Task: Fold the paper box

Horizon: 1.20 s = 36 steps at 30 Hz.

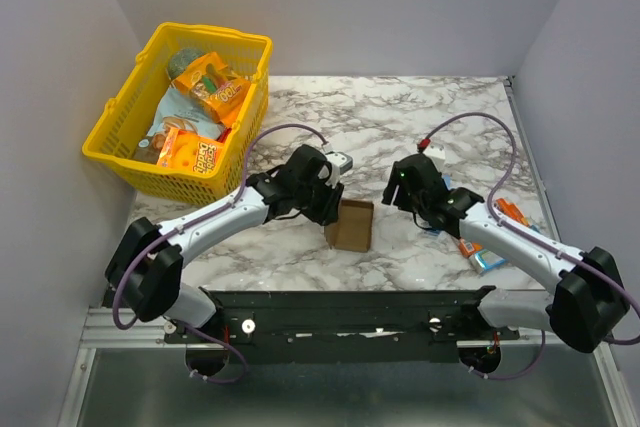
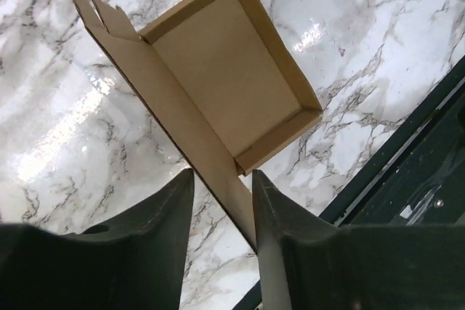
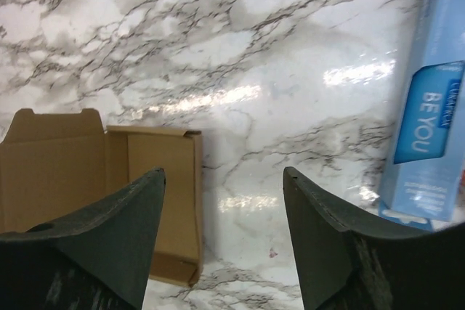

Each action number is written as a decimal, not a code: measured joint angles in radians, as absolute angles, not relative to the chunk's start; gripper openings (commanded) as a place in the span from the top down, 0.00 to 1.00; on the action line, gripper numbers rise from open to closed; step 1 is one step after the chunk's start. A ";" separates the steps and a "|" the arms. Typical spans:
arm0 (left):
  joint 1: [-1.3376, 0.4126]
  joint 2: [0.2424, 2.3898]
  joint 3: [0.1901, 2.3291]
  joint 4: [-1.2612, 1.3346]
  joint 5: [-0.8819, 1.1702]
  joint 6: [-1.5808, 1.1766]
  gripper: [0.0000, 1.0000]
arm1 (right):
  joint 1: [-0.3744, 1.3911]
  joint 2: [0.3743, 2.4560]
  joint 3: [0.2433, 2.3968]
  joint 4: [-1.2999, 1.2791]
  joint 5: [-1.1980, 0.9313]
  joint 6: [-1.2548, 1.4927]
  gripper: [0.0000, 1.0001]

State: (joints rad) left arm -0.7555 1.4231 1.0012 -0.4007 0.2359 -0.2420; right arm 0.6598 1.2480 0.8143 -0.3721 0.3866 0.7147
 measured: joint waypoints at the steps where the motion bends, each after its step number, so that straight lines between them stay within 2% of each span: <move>1: -0.759 1.437 1.008 -0.401 0.237 -0.230 0.76 | 0.650 1.234 0.810 -0.376 0.393 0.704 0.26; 3: -0.770 1.470 1.027 -0.413 0.236 -0.200 0.85 | 0.636 1.202 0.803 -0.382 0.410 0.674 0.26; 5: -0.782 1.493 1.048 -0.432 0.236 -0.161 0.88 | 0.633 1.174 0.799 -0.379 0.424 0.641 0.26; 10: -0.801 1.510 1.106 -0.469 0.244 -0.015 0.92 | 0.633 1.131 0.742 -0.305 0.429 0.551 0.26; 15: -0.815 1.533 1.168 -0.503 0.238 0.149 0.88 | 0.633 1.122 0.649 -0.203 0.406 0.486 0.26; 17: -0.827 1.552 1.190 -0.525 0.227 0.229 0.82 | 0.633 1.105 0.600 -0.151 0.387 0.464 0.26; 21: -0.846 1.583 1.216 -0.555 0.192 0.324 0.25 | 0.633 1.065 0.516 -0.049 0.336 0.429 0.26; 24: -0.852 1.592 1.217 -0.560 0.154 0.346 0.10 | 0.633 1.032 0.476 0.011 0.304 0.416 0.25; 32: -0.850 1.570 1.221 -0.492 0.055 0.327 0.01 | 0.633 1.009 0.462 0.107 0.200 0.337 0.24; 33: -0.850 1.556 1.221 -0.476 0.046 0.315 0.01 | 0.633 1.009 0.462 0.115 0.192 0.329 0.21; 36: -0.850 1.497 1.206 -0.412 0.015 0.273 0.01 | 0.633 1.018 0.462 0.144 0.167 0.292 0.20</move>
State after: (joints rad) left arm -0.8497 1.4967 1.2064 -0.4118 0.0154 0.2729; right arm 0.6327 1.0180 0.4622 0.1444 0.1665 0.2916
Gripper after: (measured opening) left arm 0.987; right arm 0.794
